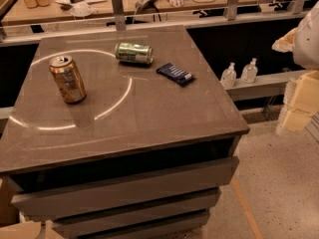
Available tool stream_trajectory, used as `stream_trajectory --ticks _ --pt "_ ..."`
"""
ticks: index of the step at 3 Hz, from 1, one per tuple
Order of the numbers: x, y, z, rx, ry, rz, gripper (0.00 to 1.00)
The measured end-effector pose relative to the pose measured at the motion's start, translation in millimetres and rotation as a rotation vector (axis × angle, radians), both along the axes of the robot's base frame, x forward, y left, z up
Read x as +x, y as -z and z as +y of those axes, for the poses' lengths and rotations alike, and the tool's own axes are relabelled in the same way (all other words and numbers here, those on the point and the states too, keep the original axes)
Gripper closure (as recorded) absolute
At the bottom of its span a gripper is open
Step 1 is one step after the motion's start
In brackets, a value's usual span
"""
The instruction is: Move green can near orange can
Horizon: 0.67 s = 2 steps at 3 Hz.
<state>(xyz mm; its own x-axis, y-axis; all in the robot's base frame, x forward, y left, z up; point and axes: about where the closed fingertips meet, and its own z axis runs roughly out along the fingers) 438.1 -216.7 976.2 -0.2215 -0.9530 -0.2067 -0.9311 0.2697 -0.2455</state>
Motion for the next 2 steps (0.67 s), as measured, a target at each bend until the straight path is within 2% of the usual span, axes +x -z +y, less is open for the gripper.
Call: stream_trajectory --ticks 1,2 --pt "0 0 0 0.000 0.000 0.000 0.00" --pt "19 1 6 0.085 -0.030 -0.017 0.00"
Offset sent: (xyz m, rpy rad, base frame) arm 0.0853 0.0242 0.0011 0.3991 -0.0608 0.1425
